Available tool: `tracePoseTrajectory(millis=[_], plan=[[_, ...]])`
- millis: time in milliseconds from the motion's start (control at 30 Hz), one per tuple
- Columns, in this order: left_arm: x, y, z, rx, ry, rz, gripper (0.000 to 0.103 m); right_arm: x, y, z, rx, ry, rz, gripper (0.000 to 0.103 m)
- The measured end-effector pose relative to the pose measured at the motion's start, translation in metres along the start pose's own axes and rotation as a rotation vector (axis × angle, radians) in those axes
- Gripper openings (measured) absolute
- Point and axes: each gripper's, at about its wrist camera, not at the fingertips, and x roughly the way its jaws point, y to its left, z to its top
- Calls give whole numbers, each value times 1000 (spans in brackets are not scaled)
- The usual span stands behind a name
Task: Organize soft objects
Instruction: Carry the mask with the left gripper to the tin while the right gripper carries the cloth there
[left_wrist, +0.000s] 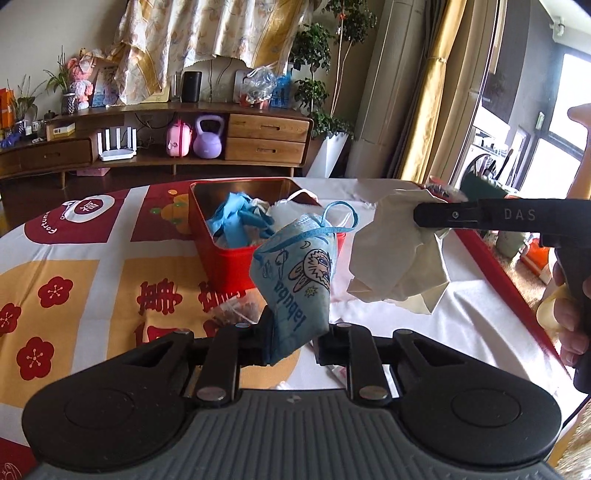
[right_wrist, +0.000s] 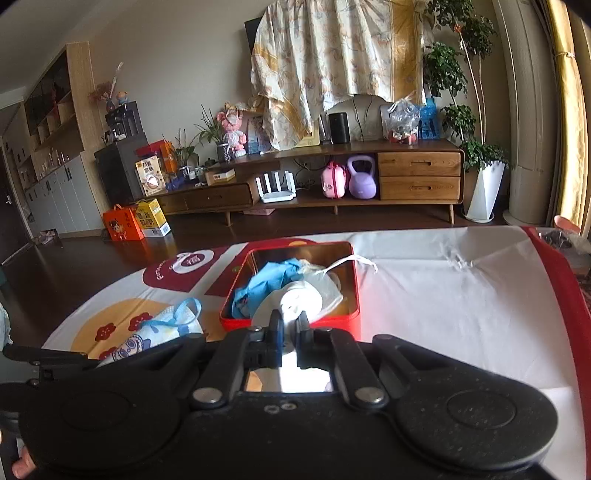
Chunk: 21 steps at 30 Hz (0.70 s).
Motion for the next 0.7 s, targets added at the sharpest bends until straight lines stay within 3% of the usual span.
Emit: tracePoseTrajectory(millis=[300, 700], plan=[[-4, 15, 45, -43, 22, -50, 20, -10, 0, 27, -15, -39, 6, 5], [25, 33, 99, -39, 49, -27, 20, 10, -5, 61, -58, -63, -17, 5]])
